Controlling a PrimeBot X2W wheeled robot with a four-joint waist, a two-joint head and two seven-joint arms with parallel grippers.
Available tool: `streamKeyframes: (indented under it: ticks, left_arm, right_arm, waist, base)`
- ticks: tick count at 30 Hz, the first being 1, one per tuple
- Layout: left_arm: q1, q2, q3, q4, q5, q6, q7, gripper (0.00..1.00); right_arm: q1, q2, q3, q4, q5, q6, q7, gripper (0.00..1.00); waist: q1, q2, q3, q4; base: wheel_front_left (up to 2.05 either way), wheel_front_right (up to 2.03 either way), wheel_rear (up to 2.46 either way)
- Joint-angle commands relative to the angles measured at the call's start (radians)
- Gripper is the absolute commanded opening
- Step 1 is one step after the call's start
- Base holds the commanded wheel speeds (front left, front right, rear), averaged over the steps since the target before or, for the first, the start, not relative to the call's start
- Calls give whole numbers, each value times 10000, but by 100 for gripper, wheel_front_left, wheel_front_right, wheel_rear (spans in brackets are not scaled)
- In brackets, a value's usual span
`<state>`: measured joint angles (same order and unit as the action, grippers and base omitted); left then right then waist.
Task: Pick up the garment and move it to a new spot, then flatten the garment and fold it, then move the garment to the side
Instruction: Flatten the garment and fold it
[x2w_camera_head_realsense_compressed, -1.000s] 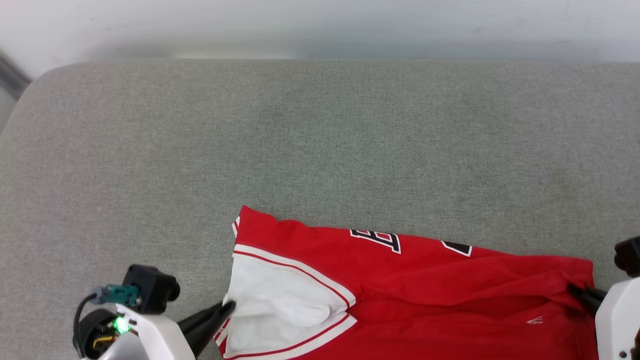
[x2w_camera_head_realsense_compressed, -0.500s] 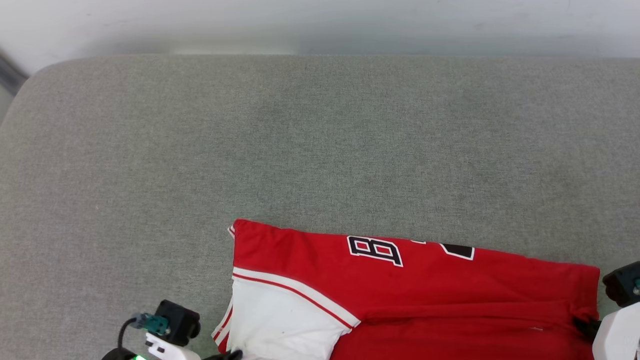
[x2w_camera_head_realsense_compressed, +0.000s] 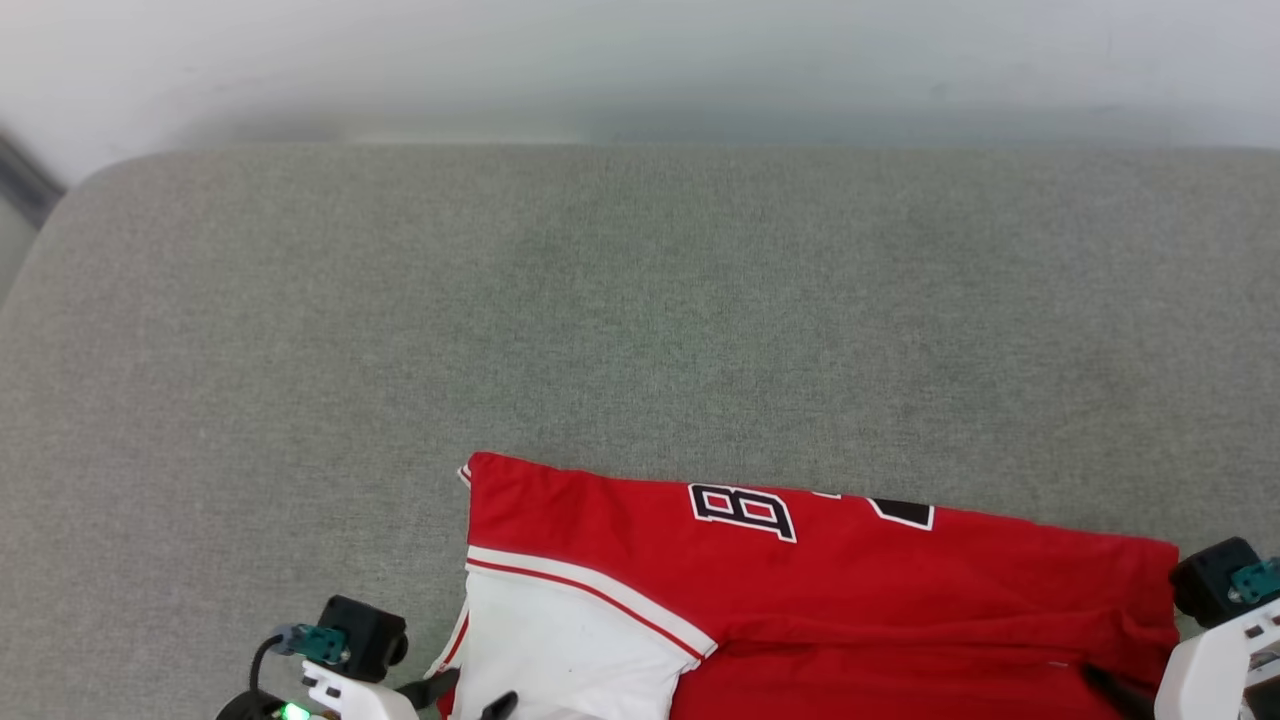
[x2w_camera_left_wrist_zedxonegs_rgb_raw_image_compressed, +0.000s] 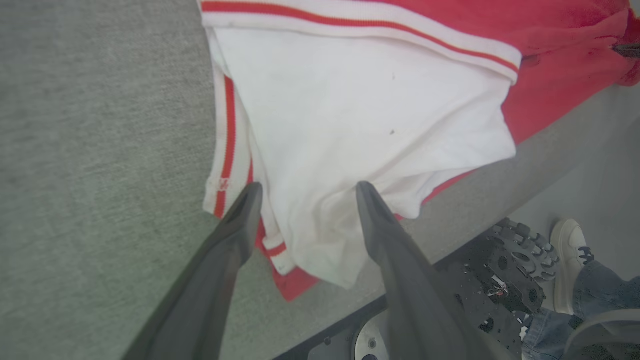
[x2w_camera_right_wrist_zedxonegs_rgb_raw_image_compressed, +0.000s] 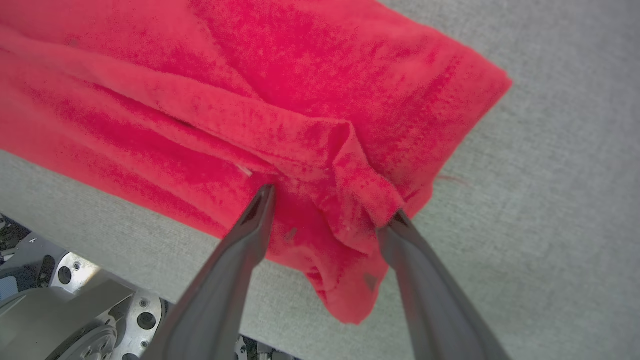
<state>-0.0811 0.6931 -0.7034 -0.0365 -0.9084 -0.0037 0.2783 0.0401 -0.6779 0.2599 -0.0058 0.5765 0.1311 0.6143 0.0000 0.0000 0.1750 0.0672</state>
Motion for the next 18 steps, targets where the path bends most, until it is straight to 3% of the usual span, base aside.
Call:
streamKeyframes:
  ticks: [1, 12, 15, 18]
  left_arm:
    - [-30, -21, 147, -15, 131, 92, -298, 100]
    - [51, -212, 1282, -917, 573, 675, -2565, 100]
    - [181, -448, 1936, -1098, 946, 947, -4200, 100]
    - [301, -696, 2393, -1003, 1336, 1217, -5091, 100]
  right_arm:
    - [-165, -8, -107, -4, 187, -6, -129, 100]
    - [278, 817, -1904, -1160, 824, -6, 216, 100]
    - [424, 1650, -2958, -1418, 371, -6, 598, 100]
    - [514, 2559, -3692, -1495, -7, -6, 992, 100]
  waist:
    - [0, 0, -301, -39]
    - [0, 0, -985, 140]
    - [0, 0, -970, 194]
    - [0, 0, -894, 250]
  base:
    - [0, 0, 0]
    - [0, 0, 0]
    - [0, 0, 0]
    - [0, 0, 0]
